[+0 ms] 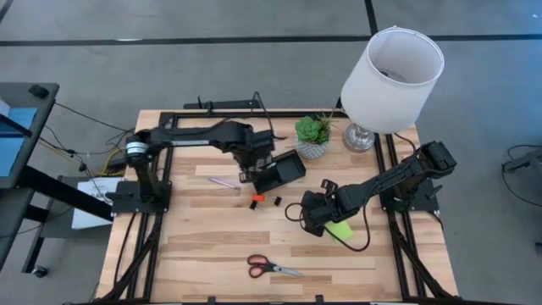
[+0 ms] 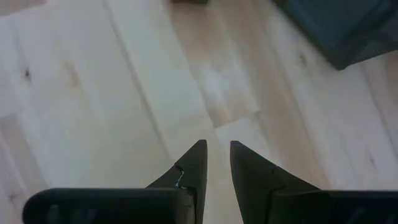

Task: Pick and place office supplies into organizer
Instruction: Put the light purple pen into the black desk organizer

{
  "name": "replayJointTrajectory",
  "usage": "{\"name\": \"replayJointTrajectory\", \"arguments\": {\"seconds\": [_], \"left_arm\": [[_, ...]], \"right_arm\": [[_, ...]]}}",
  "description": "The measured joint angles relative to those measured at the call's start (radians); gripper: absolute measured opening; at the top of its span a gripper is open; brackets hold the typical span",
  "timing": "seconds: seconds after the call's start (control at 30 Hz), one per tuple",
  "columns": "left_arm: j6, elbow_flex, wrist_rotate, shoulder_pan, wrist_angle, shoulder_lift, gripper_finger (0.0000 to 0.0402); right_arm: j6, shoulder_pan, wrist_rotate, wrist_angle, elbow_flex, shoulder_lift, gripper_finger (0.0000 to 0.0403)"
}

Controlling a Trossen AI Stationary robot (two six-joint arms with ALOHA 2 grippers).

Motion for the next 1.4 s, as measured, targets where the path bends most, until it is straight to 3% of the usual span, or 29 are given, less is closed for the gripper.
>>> {"name": "replayJointTrajectory", "arguments": {"seconds": [0.13, 0.27, 0.43, 0.63, 0.8, 0.93, 1.2, 1.4], "left_arm": [[-0.071, -0.001, -0.127, -0.013, -0.133, -0.124, 0.0010], [-0.113, -0.080, -0.133, -0.018, -0.080, -0.290, 0.0010], [-0.116, -0.392, -0.118, -0.016, 0.209, -0.565, 0.0010], [-0.081, -0.802, 0.095, -0.017, 0.565, -0.749, 0.0010], [-0.001, -0.980, 0.154, -0.017, 0.724, -0.727, 0.0023], [0.015, -1.054, 0.143, -0.015, 0.812, -0.670, 0.0063], [0.053, -1.090, 0.143, -0.015, 0.918, -0.484, 0.0151], [-0.014, -1.078, 0.182, -0.013, 0.990, -0.330, 0.0169]], "right_arm": [[-0.012, -0.014, 0.015, -0.008, 0.000, -0.010, 0.0065], [-0.052, -0.029, 0.016, -0.006, 0.000, -0.027, 0.0065], [-0.083, -0.037, 0.018, 0.007, 0.000, -0.050, 0.0065], [-0.130, -0.039, 0.011, 0.067, 0.000, -0.054, 0.0065], [-0.134, -0.040, 0.001, 0.153, 0.000, -0.054, 0.0065], [-0.134, -0.041, -0.041, 0.226, 0.000, -0.054, 0.0065], [-0.134, -0.055, -0.082, 0.294, 0.000, -0.054, 0.0065], [-0.134, -0.071, -0.097, 0.297, 0.000, -0.054, 0.0065]]}}
